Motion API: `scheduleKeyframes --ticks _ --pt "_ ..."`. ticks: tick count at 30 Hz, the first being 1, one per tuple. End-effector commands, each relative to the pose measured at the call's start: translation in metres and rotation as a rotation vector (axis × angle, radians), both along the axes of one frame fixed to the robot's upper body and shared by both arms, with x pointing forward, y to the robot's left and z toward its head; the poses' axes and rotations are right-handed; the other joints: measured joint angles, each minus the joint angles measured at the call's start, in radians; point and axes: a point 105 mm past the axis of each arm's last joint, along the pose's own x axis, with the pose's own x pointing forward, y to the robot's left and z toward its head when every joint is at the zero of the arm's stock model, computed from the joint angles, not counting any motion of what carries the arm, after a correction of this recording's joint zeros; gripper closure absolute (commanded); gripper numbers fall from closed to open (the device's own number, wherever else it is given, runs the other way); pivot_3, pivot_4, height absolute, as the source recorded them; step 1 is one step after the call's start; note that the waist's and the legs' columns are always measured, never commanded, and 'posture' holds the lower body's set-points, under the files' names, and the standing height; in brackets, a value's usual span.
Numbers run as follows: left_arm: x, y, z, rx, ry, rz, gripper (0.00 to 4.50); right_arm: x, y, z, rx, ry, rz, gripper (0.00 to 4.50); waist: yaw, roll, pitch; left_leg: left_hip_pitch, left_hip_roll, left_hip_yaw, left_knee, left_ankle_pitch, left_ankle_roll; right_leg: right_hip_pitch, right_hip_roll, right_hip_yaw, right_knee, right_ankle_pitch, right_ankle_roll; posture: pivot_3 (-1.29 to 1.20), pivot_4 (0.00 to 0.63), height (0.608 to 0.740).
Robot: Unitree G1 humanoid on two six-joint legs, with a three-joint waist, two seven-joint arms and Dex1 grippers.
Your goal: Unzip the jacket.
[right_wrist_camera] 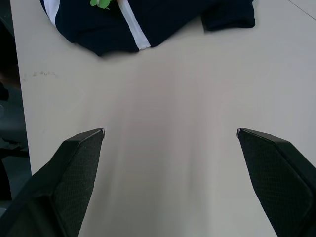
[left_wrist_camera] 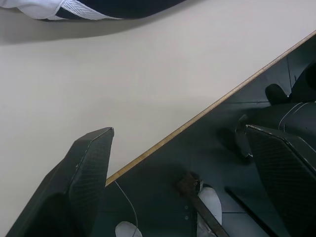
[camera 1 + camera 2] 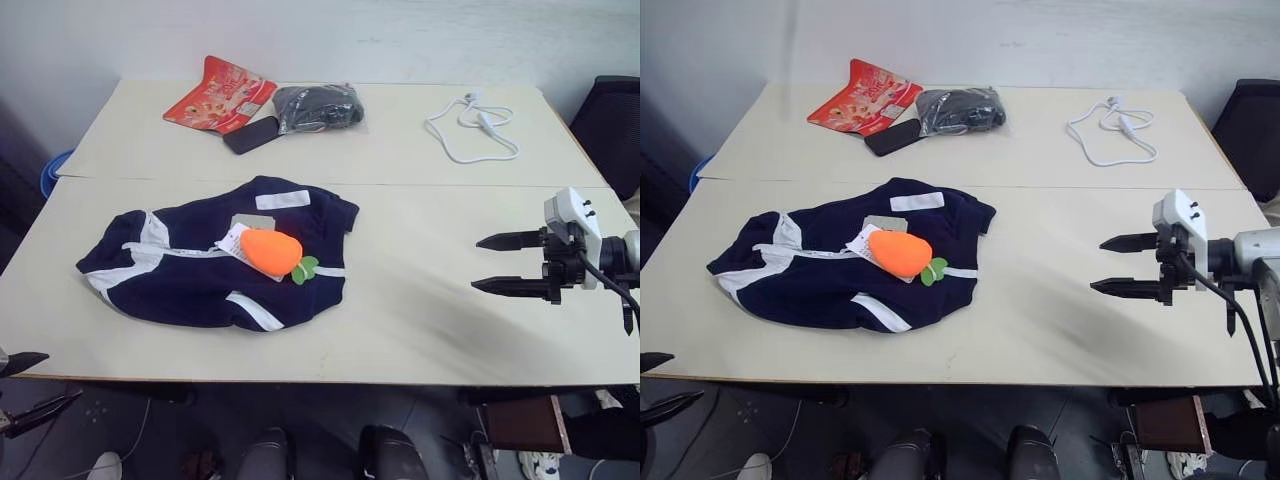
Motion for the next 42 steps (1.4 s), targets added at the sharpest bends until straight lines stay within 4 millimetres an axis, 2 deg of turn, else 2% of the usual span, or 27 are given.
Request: scheduleKeyframes --ticks 1,9,17,20,24,27,30,33,36,42 --pt "0.001 -0.002 0.007 0.018 -0.023 -0.014 0.03 0.0 0.003 0.009 0.01 -0.023 0.016 0.01 0.0 0.0 0.0 0.0 0.0 0.0 0.0 0.0 0.0 0.0 0.0 0.0 0.0 0.0 0.0 0.0 0.15 0.74" --pt "0.003 -0.005 0.006 0.006 -0.032 -0.012 0.03 0.001 0.005 0.01 0.007 -0.042 0.007 0.01 -0.003 0.0 0.0 0.0 0.002 0.0 0.0 0.0 0.0 0.0 0.0 0.0 0.0 0.0 0.0 0.0 0.15 0.74" --pt "0.014 -0.012 0.009 -0.014 -0.058 -0.038 0.03 0.002 0.01 0.012 0.043 -0.049 0.006 0.01 -0.009 0.0 0.0 0.0 0.002 0.0 0.0 0.0 0.0 0.0 0.001 0.0 0.0 0.0 0.0 0.0 0.15 0.74" --pt "0.022 -0.015 0.014 -0.059 -0.078 -0.037 0.03 -0.007 0.016 0.015 0.088 0.006 0.051 0.01 -0.009 0.0 0.0 0.0 0.003 0.001 0.0 0.0 0.0 0.0 0.001 0.001 0.0 0.0 0.0 0.0 0.15 0.74" --pt "0.025 -0.029 0.022 -0.133 -0.094 -0.078 0.03 -0.006 0.029 0.017 0.076 -0.034 0.071 0.01 -0.01 0.0 0.0 0.0 0.003 0.001 0.0 0.0 -0.001 0.0 0.002 0.001 0.0 0.0 0.0 0.0 0.15 0.74" --pt "0.033 -0.045 0.035 -0.19 -0.133 -0.124 0.03 -0.007 0.052 0.023 0.104 -0.063 0.127 0.01 -0.01 0.0 0.0 0.0 0.005 0.001 0.0 -0.001 -0.001 0.0 0.003 0.001 0.0 0.0 0.0 0.0 0.15 0.74" --pt "0.05 -0.08 0.06 -0.253 -0.209 -0.233 0.03 -0.004 0.099 0.032 0.174 -0.111 0.185 0.01 -0.01 0.0 0.0 0.0 0.006 0.001 0.001 -0.001 -0.002 0.0 0.004 0.002 0.001 0.0 0.0 0.0 0.15 0.74" --pt "0.066 -0.101 0.073 -0.283 -0.261 -0.295 0.03 0.003 0.145 0.031 0.241 -0.123 0.199 0.01 -0.01 0.0 0.0 0.001 0.008 0.0 0.002 -0.001 -0.004 0.0 0.006 0.002 0.002 0.0 0.0 0.0 0.15 0.74" --pt "0.078 -0.116 0.076 -0.282 -0.266 -0.345 0.03 0.005 0.191 0.022 0.256 -0.113 0.251 0.01 -0.012 0.0 0.0 0.001 0.008 0.001 0.002 -0.001 -0.005 -0.003 0.007 0.003 0.005 -0.001 -0.001 0.0 0.15 0.74" --pt "0.086 -0.125 0.069 -0.249 -0.237 -0.395 0.03 0.025 0.243 0.004 0.235 -0.108 0.222 0.01 -0.013 -0.001 -0.001 0.0 0.004 0.007 0.002 -0.002 -0.006 -0.008 0.008 0.003 0.009 -0.001 -0.002 0.0 0.15 0.74"
